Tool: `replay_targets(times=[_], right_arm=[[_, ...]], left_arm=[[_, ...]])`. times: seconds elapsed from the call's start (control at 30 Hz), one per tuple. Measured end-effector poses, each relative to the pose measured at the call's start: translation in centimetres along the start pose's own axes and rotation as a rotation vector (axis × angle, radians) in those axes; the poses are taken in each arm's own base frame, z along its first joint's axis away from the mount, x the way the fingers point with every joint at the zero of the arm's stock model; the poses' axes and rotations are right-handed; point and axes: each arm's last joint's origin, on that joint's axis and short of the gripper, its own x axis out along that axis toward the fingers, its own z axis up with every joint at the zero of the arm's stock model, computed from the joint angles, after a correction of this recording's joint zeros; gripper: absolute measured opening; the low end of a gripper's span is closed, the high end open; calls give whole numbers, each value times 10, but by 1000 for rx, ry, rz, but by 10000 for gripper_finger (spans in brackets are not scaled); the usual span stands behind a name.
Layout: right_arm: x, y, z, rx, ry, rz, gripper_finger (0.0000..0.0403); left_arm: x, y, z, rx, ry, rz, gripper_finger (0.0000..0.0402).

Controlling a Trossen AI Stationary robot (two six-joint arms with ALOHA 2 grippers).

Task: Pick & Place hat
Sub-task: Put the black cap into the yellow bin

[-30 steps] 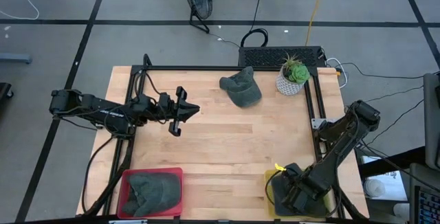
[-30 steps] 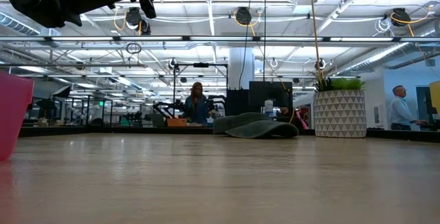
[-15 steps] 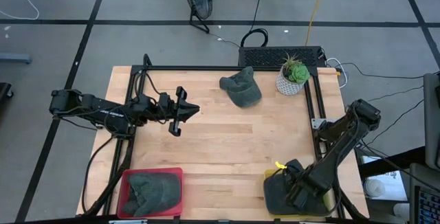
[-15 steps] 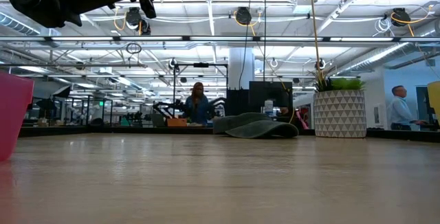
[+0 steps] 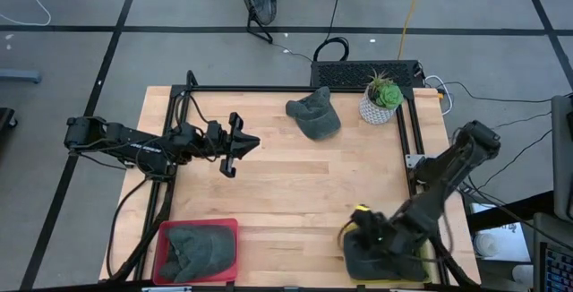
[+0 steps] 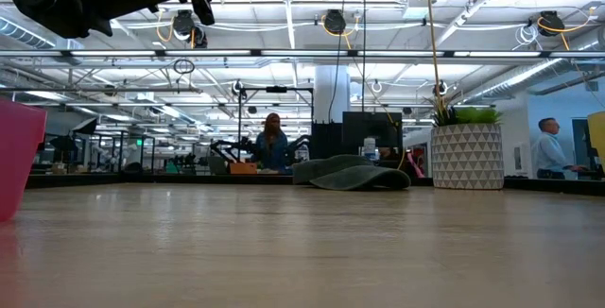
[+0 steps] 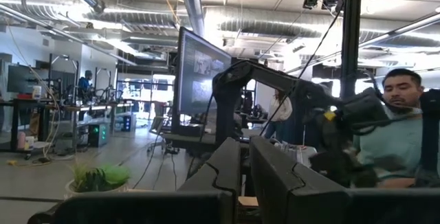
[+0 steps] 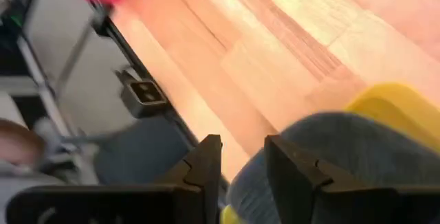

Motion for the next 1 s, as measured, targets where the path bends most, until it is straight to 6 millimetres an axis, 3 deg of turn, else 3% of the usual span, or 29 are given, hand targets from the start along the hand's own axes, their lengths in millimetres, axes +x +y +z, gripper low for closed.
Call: replay_targets(times=[0.27,0.57,1.0], right_arm=[[36,-2,5,-199,156,-101,77],[39,-3,3,-253,210,-96,59],[48,-39,-19,-222,387,-267,58]], left_arm=[[0,1,-1,-7,12,11,37],[0,1,-1,-5,11,20,37],[0,5,-3,0,32,39,37]])
